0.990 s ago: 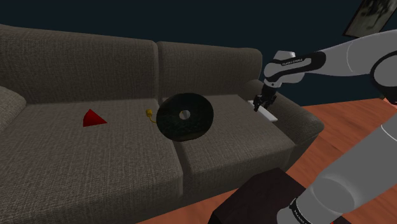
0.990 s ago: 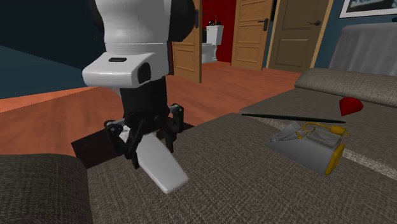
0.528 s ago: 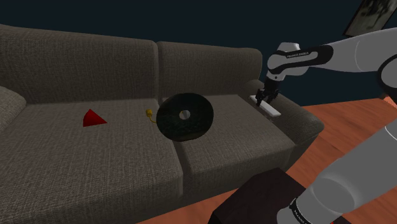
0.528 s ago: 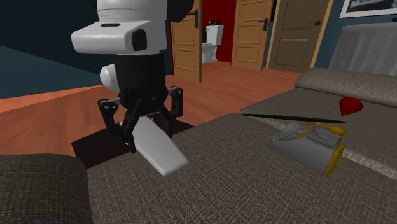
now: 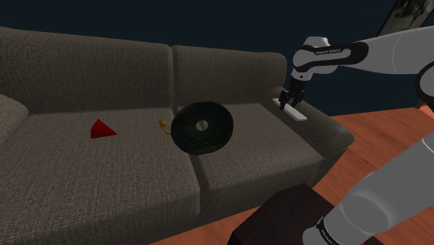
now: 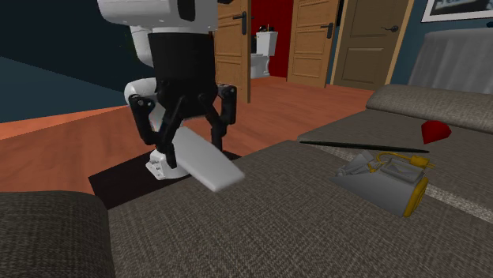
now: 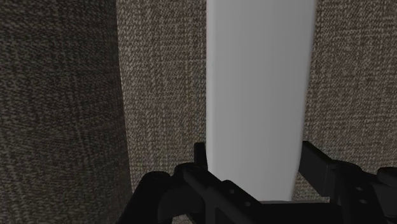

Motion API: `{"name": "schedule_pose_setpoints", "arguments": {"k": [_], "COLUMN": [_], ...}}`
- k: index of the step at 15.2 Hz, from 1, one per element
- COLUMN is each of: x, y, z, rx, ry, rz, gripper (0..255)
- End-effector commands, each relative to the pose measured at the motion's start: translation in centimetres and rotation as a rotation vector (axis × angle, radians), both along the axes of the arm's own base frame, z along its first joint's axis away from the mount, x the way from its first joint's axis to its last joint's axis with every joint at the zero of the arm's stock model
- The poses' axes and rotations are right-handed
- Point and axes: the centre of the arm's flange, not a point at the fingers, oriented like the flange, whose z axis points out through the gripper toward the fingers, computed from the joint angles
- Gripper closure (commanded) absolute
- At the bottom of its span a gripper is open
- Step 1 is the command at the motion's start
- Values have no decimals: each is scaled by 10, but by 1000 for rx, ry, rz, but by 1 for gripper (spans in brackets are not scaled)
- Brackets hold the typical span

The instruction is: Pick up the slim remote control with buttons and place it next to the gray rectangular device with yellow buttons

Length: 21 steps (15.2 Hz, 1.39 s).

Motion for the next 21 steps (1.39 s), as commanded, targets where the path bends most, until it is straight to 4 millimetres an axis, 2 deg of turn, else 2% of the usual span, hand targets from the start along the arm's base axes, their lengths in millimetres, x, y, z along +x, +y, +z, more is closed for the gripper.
{"name": "schedule_pose_setpoints", "arguments": {"k": [1, 14, 21], "x": [17, 141, 141], "y": [15, 136, 136], "z": [2, 3, -34], "rx": [0, 0, 0], "ry": [0, 0, 0], "rz": [0, 0, 0], "gripper": [255, 255, 255]}}
